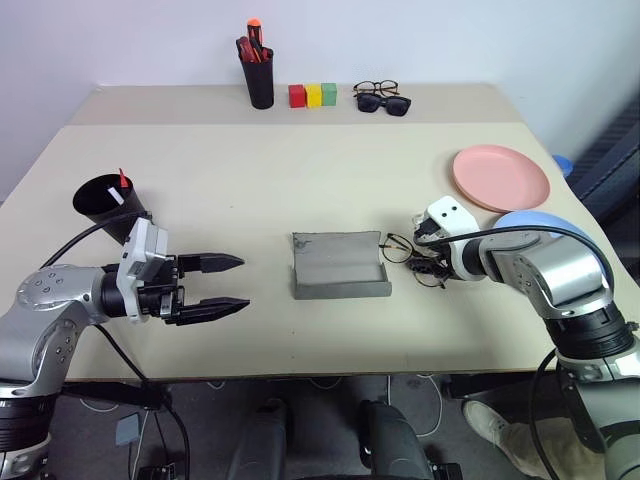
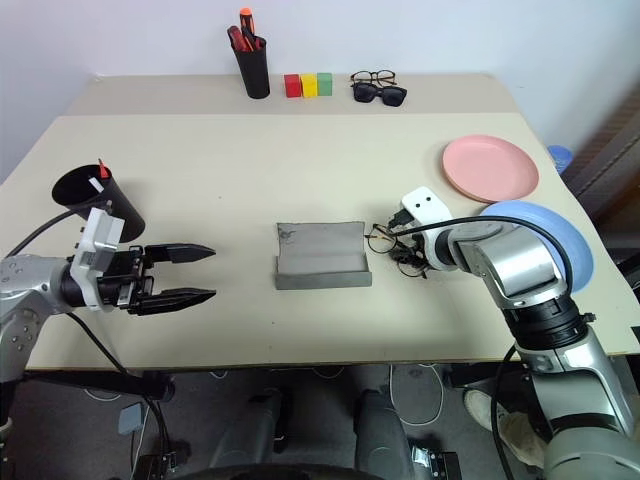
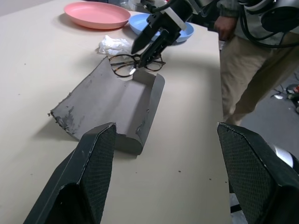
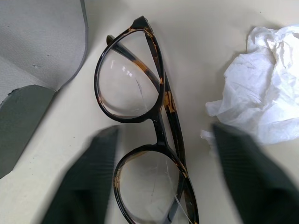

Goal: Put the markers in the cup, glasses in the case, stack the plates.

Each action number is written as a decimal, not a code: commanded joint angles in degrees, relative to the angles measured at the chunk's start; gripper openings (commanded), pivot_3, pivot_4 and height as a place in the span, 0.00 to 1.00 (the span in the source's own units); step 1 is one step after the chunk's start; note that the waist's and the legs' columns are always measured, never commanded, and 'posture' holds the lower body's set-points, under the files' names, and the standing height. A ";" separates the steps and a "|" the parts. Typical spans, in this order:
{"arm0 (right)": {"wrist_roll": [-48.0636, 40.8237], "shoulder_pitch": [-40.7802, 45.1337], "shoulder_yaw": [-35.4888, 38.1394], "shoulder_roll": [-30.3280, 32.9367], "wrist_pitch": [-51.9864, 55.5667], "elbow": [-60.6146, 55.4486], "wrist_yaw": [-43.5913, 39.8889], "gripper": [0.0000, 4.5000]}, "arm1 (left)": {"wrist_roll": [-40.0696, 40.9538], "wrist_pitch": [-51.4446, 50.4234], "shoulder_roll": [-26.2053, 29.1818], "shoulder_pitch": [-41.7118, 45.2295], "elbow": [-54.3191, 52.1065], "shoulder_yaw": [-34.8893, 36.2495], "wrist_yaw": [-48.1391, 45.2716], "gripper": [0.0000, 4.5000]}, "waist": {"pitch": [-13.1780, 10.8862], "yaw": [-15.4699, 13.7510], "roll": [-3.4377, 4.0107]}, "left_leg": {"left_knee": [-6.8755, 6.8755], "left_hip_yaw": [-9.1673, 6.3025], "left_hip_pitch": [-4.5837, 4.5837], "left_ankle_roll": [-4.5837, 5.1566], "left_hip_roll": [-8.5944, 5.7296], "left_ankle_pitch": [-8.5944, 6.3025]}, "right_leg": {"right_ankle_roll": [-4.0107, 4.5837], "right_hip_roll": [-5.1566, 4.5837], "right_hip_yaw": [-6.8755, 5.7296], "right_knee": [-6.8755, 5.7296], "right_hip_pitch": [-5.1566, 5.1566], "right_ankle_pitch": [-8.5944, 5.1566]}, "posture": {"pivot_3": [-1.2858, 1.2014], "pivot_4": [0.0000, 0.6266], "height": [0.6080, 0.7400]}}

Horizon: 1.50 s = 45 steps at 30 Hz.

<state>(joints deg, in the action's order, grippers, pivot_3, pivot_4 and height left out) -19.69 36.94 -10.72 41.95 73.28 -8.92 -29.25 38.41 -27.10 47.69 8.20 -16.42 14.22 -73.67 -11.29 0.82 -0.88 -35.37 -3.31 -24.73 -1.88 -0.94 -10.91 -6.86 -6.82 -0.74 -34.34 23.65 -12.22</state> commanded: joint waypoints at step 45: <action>2.20 0.99 -2.08 -8.94 -6.02 -18.80 -0.19 0.01 | -1.29 5.95 -0.89 -0.93 3.54 1.05 4.89 0.78 | -0.02 0.00 0.03 | 0.16 0.06 -0.04 -0.01 0.11 -0.01 | 0.05 0.04 0.00 0.03 0.15 0.03 | 0.52 0.24 1.00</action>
<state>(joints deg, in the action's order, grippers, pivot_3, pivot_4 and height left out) -16.66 38.33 -13.19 33.55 66.68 -24.29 -29.60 36.92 -22.03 45.98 6.57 -12.95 12.91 -69.13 -11.31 0.82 -0.85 -35.20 -3.25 -24.77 -1.89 -0.83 -10.92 -6.81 -6.78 -0.74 -34.31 23.81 -12.20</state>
